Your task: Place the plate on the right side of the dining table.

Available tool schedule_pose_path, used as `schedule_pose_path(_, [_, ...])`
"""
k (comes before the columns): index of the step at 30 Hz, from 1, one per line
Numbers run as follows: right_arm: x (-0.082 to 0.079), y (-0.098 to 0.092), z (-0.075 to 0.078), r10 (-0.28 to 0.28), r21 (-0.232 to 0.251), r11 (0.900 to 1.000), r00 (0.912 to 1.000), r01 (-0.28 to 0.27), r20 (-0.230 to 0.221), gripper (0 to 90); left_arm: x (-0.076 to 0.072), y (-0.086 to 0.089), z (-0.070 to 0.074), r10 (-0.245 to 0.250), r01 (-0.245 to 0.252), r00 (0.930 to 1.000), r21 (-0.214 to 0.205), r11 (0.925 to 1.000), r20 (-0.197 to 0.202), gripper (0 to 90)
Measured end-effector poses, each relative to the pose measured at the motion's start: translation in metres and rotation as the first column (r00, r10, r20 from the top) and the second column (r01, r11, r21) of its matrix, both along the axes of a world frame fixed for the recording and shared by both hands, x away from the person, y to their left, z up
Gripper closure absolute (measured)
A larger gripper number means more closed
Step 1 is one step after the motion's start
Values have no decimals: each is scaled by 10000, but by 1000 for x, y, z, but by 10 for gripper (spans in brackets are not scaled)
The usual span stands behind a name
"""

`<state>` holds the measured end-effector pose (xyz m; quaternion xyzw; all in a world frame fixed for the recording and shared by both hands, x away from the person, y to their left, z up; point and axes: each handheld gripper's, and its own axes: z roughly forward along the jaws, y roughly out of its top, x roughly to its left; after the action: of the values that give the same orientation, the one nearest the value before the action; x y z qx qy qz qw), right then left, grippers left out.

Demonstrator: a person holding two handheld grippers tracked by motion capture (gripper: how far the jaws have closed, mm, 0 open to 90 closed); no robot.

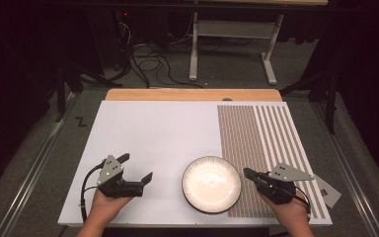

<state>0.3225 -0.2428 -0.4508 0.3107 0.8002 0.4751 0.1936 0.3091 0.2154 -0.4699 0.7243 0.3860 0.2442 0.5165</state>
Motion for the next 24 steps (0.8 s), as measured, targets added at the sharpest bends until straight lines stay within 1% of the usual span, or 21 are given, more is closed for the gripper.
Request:
schedule_pose_path(2, [0,1,-1,13,-169,9999,10000,-15,-92,900,0,0,0,-21,21,10000,9,10000,0,3])
schedule_pose_path(4, [1,2,-2,36,-181,9998,9999,-38,-113,900,0,0,0,-16,16,10000,10,10000,-6,3])
schedule_pose_path(7, [3,0,-5,70,-195,9998,9984,-81,-563,900,0,1,0,-12,12,10000,4,10000,-13,3])
schedule_pose_path(8, [3,0,-5,70,-195,9998,9984,-81,-563,900,0,1,0,-12,12,10000,4,10000,-13,3])
schedule_pose_path(9, [4,0,-7,127,-225,9996,9978,-142,-657,900,0,1,0,-18,18,10000,5,10000,-15,3])
schedule_pose_path(11, [6,-1,-12,179,-342,9992,9951,-213,-977,900,0,0,0,-39,39,10000,-4,10000,-38,3])
schedule_pose_path(15, [7,-3,-15,173,-466,9987,9935,-227,-1129,900,0,-1,-1,-111,111,9999,87,9999,-77,3])
schedule_pose_path(18, [7,-3,-16,127,-542,9983,9921,-196,-1251,900,0,-1,-2,-121,122,9999,51,9999,-98,3])
schedule_pose_path(20, [8,-3,-18,147,-630,9977,9901,-237,-1395,900,0,-1,-2,-125,125,9999,48,9999,-105,3])
schedule_pose_path(21, [9,-2,-19,169,-749,9968,9879,-288,-1540,900,0,-1,-2,-123,124,9999,31,9999,-105,3])
schedule_pose_path(24, [9,-1,-20,222,-874,9955,9866,-367,-1616,900,0,-1,-2,-129,129,9999,4,9999,-109,3])
